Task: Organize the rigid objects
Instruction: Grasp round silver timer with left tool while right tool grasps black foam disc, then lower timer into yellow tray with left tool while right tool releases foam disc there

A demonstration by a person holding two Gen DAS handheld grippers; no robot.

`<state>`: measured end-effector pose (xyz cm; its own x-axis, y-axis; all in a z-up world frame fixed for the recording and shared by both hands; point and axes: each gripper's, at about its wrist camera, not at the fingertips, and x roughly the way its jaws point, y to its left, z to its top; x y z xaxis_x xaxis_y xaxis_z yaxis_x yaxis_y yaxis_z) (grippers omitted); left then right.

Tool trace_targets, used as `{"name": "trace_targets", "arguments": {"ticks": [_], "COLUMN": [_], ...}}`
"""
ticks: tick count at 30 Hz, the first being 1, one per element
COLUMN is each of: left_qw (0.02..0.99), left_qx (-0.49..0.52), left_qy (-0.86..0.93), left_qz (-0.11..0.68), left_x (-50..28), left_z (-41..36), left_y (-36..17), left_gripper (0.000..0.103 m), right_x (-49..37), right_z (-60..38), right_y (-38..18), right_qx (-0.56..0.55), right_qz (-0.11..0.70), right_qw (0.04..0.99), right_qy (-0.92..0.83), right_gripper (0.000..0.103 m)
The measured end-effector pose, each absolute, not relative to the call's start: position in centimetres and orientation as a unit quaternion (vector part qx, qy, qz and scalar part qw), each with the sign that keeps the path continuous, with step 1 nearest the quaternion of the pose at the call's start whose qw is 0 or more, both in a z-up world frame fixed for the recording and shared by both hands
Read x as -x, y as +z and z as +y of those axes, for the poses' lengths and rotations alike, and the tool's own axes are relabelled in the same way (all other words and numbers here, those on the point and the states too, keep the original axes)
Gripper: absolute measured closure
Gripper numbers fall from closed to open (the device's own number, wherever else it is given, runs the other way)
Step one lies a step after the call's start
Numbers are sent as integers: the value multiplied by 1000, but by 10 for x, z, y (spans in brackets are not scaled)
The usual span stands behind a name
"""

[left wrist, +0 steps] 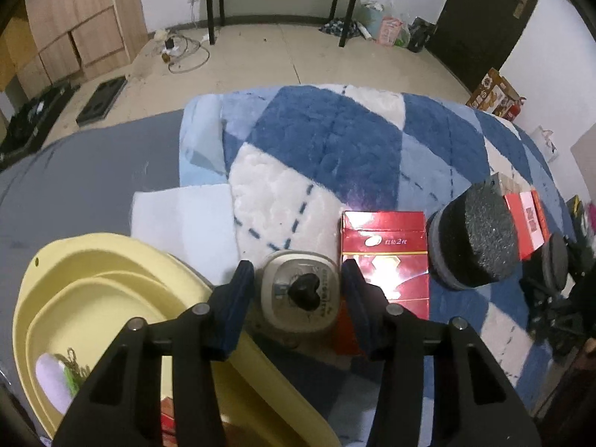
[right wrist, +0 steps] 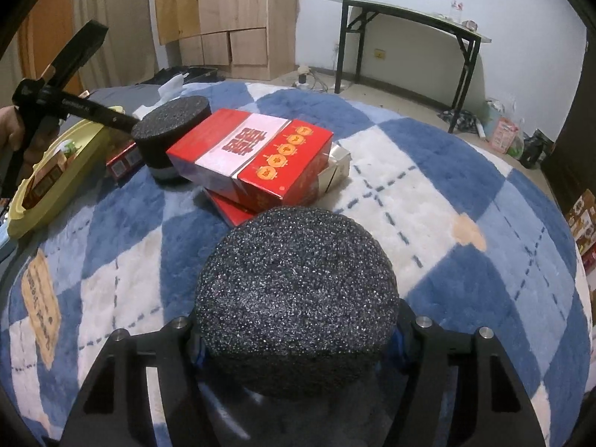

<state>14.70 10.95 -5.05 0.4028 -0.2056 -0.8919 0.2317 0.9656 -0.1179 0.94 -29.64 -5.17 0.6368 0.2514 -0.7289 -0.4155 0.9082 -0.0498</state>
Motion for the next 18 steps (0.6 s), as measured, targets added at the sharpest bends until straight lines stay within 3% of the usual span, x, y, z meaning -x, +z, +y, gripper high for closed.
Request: {"name": "trace_targets", "arguments": {"ticks": [9, 18], "left_qw": [847, 874], "left_qx": [16, 40], "left_qy": [-110, -105], "left_qz": [520, 473], "left_x": [-150, -121], "left_z": [111, 125], "left_y": [-49, 2], "left_gripper": [54, 54], "right_x": [-8, 7], "right_z": [-293, -299], "right_y": [-46, -15], "right_qx": [116, 113], "right_qz": [383, 355], "right_qw": [898, 911], "right_qy": [183, 176], "right_gripper": [36, 36]}}
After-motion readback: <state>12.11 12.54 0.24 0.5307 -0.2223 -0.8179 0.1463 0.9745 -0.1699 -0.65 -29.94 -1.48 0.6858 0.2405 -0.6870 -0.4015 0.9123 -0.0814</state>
